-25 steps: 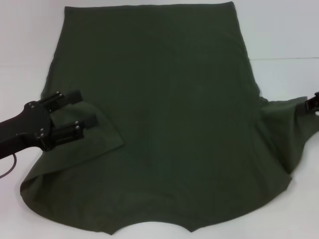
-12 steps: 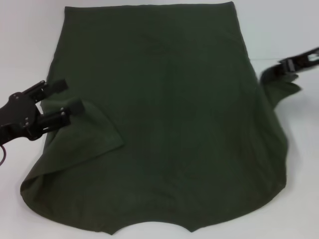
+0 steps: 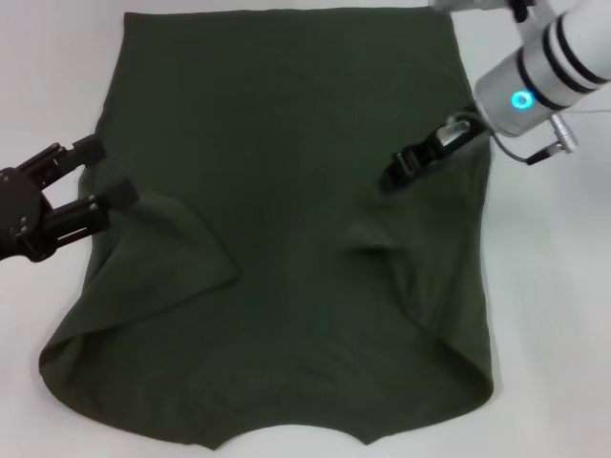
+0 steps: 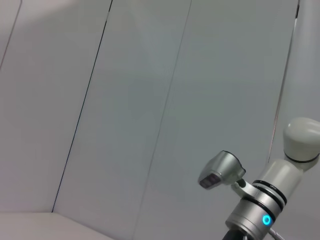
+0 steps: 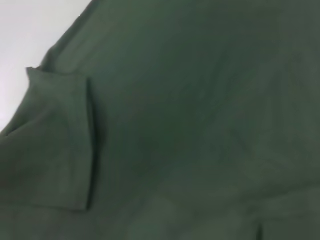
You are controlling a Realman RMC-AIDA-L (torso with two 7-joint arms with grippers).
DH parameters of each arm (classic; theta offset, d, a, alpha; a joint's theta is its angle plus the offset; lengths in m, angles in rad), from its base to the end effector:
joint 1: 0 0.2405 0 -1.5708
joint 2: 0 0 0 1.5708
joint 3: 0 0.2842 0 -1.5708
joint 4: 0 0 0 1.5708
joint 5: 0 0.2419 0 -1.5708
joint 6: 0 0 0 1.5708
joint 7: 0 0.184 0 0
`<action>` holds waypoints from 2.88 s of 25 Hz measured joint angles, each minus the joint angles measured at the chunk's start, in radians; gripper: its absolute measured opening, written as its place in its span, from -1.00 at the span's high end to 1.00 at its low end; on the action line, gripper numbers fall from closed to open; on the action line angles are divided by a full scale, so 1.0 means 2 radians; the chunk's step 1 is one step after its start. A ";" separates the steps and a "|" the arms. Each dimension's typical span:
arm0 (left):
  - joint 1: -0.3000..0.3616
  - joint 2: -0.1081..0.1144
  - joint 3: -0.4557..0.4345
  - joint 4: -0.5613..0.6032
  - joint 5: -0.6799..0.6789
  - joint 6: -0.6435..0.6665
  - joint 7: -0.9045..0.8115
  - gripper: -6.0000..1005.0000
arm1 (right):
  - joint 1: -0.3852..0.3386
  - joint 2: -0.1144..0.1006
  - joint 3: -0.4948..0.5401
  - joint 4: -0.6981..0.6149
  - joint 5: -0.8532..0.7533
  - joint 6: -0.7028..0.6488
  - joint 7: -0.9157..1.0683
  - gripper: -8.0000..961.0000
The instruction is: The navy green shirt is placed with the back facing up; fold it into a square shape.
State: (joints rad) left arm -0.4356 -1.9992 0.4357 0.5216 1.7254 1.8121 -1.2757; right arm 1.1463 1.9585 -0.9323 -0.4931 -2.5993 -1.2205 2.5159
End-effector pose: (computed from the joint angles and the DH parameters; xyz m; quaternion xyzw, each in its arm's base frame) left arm -0.3038 0.3527 0.0393 -0.8479 -0.2005 -0.4442 0.2087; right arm 0.1690 0.5303 -0.0536 -0.8790 0.4328 -0.0703 0.1872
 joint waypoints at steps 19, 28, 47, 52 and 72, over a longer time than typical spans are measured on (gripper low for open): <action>-0.008 0.009 0.005 0.001 0.003 -0.007 -0.046 -0.78 | -0.071 -0.036 0.063 -0.065 0.063 -0.059 -0.032 -0.74; -0.011 0.044 0.008 0.022 0.052 -0.001 -0.212 -0.78 | -0.120 -0.065 0.092 -0.070 0.094 -0.158 -0.059 -0.97; 0.000 0.103 -0.022 0.075 0.267 -0.010 -0.429 -0.79 | -0.121 -0.061 0.068 -0.065 0.091 -0.199 -0.093 -0.97; 0.000 0.101 -0.024 0.071 0.306 -0.024 -0.448 -0.79 | -0.123 -0.060 0.067 -0.064 0.091 -0.198 -0.096 -0.97; -0.025 0.094 0.021 0.010 0.341 -0.106 -0.455 -0.79 | -0.125 -0.056 0.063 -0.054 0.092 -0.192 -0.104 -0.97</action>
State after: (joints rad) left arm -0.4863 -1.8114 0.4784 0.5411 2.4069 1.6000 -2.1856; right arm 0.8954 1.8467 -0.8067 -0.6012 -2.4160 -1.6045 2.3071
